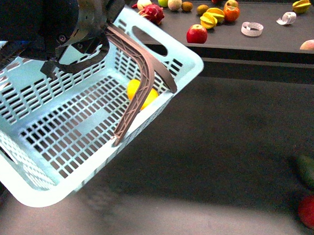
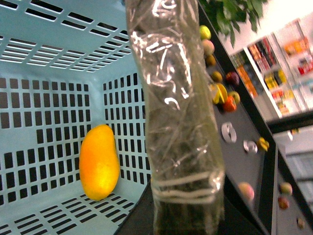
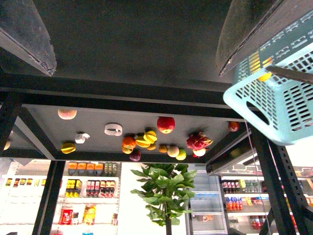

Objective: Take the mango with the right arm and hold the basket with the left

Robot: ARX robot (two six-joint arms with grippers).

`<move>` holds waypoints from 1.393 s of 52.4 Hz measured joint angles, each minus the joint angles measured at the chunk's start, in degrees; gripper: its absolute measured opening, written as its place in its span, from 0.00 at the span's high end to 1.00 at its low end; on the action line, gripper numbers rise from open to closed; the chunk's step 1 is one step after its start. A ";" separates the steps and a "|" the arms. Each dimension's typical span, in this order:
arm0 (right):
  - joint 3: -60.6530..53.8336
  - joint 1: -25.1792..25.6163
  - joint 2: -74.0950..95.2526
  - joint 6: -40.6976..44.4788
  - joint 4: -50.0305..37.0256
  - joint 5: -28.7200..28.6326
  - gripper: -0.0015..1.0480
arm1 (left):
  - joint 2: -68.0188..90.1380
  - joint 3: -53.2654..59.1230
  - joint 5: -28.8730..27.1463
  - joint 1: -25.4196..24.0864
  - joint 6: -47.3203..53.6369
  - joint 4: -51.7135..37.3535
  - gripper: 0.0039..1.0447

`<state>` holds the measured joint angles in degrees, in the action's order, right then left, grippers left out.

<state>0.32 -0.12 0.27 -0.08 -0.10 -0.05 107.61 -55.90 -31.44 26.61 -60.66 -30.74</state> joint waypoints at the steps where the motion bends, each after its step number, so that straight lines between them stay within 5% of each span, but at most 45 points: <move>1: -0.02 0.00 0.00 0.00 0.00 0.00 0.08 | 0.66 -0.61 -1.46 -0.37 -2.84 0.98 0.95; 17: 0.00 0.00 -0.02 0.00 0.00 0.00 0.08 | 5.55 -5.27 -6.64 -3.78 -17.11 7.32 0.95; 43: 0.00 0.00 -0.02 0.00 0.00 0.00 0.08 | 10.73 -7.91 -3.41 -6.05 -30.86 10.82 0.94; 60: 0.00 0.00 -0.02 0.00 0.00 0.00 0.08 | 10.16 -7.15 -3.06 -5.55 -32.37 9.73 0.43; 67: 0.00 0.00 -0.02 0.00 0.00 0.00 0.08 | 5.05 -4.20 -3.74 -4.17 -32.17 13.38 0.11; 73: 0.00 0.00 -0.02 0.00 0.00 0.00 0.08 | 1.73 -2.05 -4.22 -3.39 -32.00 14.36 0.08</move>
<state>0.32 -0.12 0.25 -0.08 -0.10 -0.05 109.34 -57.95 -35.66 23.22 -92.66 -16.38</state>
